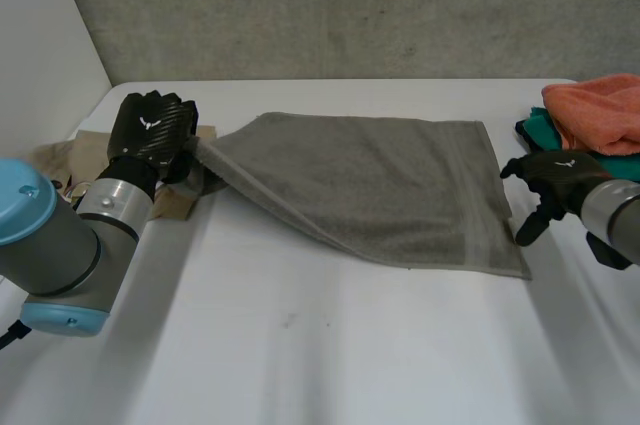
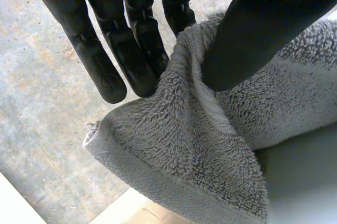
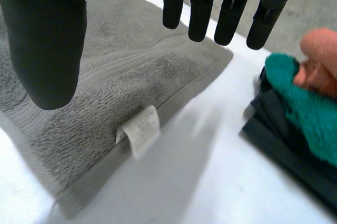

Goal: Fold the laundry.

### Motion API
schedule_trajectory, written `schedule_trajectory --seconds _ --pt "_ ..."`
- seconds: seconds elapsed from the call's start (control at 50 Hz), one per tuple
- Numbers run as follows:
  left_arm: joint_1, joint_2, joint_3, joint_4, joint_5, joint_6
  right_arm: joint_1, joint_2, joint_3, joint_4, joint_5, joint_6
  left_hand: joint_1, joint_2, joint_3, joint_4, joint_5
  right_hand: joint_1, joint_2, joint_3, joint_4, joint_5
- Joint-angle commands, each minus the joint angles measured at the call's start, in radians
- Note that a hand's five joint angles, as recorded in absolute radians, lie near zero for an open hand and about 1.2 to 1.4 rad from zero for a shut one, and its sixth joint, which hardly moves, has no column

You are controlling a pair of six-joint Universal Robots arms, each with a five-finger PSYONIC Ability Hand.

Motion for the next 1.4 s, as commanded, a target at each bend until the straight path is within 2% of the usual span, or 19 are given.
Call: schedule_trajectory --seconds 0.02,0.16,0.34,0.58,0.78,1.06,1.24,1.3,1.34,1.4 --pt "-0.004 0.004 0.002 -0.033 -0.001 -0.047 -0.091 -0.055 0.070 0.048 -0.087 -0.059 0.245 0.197 0.201 0.195 0.237 0.020 0.004 0.021 0.040 0.063" --pt "-0.001 0.002 0.000 -0.039 -0.001 -0.064 -0.133 -0.094 0.219 0.034 -0.124 -0.189 0.245 0.197 0.201 0.195 0.237 0.052 0.036 0.053 0.073 0.096" --pt "-0.001 0.002 0.002 -0.039 0.001 -0.064 -0.119 -0.083 0.348 -0.216 -0.138 -0.182 0.245 0.197 0.201 0.195 0.237 0.070 0.054 0.071 0.090 0.113" --pt "-0.001 0.001 -0.001 -0.039 0.001 -0.065 -0.087 -0.014 0.342 -0.323 -0.159 -0.194 0.245 0.197 0.201 0.195 0.237 0.243 0.227 0.244 0.264 0.287" --pt "-0.003 -0.001 -0.001 -0.039 0.001 -0.065 -0.062 0.038 0.315 -0.332 -0.159 -0.197 0.245 0.197 0.201 0.195 0.237 0.281 0.265 0.282 0.302 0.325" --pt "0.002 0.001 -0.001 -0.040 -0.001 -0.067 -0.045 0.104 0.237 -0.372 -0.153 -0.198 0.245 0.197 0.201 0.195 0.237 0.507 0.491 0.508 0.528 0.551" --pt "0.003 0.002 -0.001 -0.047 -0.001 -0.067 -0.025 0.139 0.172 -0.369 -0.149 -0.197 0.245 0.197 0.201 0.195 0.237 0.528 0.512 0.529 0.548 0.571" --pt "0.004 0.002 -0.001 -0.047 -0.001 -0.067 -0.021 0.156 0.152 -0.371 -0.149 -0.198 0.245 0.197 0.201 0.195 0.237 0.665 0.649 0.666 0.686 0.709" --pt "0.005 0.002 -0.001 -0.047 -0.001 -0.067 -0.012 0.164 0.131 -0.374 -0.144 -0.197 0.245 0.197 0.201 0.195 0.237 1.012 0.996 1.013 1.033 1.056" --pt "0.005 0.004 0.000 -0.051 -0.001 -0.062 -0.009 0.149 0.111 -0.382 -0.127 -0.197 0.245 0.197 0.201 0.195 0.237 1.014 0.998 1.015 1.035 1.058"
